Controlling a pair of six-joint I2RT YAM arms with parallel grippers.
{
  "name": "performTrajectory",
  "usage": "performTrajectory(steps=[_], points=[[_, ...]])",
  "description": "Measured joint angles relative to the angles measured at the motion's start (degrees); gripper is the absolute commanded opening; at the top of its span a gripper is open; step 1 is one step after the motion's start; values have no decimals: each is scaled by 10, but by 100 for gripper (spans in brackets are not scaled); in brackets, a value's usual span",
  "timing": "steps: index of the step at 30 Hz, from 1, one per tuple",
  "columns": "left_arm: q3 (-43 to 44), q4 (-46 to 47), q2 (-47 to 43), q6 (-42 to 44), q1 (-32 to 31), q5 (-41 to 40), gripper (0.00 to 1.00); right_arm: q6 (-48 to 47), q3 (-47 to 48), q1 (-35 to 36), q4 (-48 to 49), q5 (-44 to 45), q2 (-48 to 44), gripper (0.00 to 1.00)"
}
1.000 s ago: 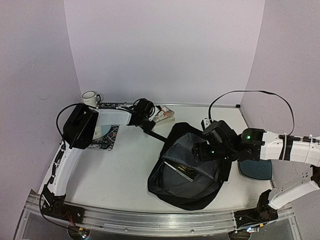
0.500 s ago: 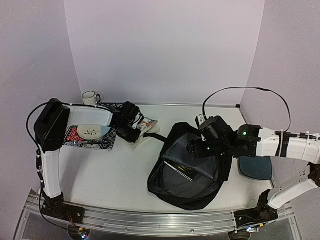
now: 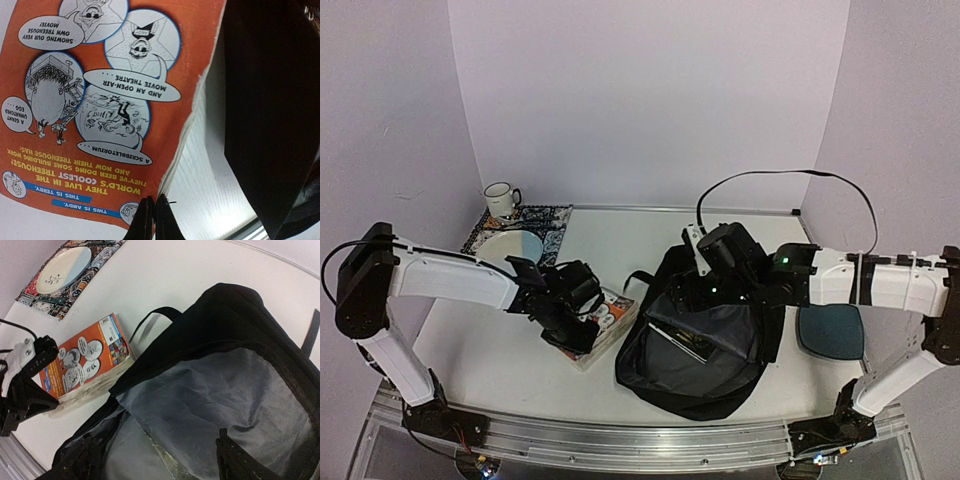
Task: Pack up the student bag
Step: Move the book to the largest pocket of the bag, then adjust the book at the center of the board.
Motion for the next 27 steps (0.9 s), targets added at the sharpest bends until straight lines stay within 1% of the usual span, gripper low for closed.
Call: performTrajectory(steps=[2,3,8,12,15,18,23,27], points=[[-19,-4,-23,-29,-7,5,10,-2,8,2,11,-14,15,80],[-27,-7,-34,-43,-8,6,16,-2,11,3,17,-21,21,80],[-33,-13,-90,-81,-5,-1,44,-3,32,19,45,-62,58,80],[-32,-12,-122,-89,10,-7,58,2,55,35,69,-95,92,80],[-33,-12,-129,-82,41,-15,63,15,75,42,79,-117,121,80],[-38,-6,-130,-69,90,-20,66,33,97,43,91,-142,153,81],[-60,24,-127,-38,168,-9,68,73,143,45,108,-184,216,81],[-67,55,-103,-18,185,11,68,101,168,48,117,-213,267,82]])
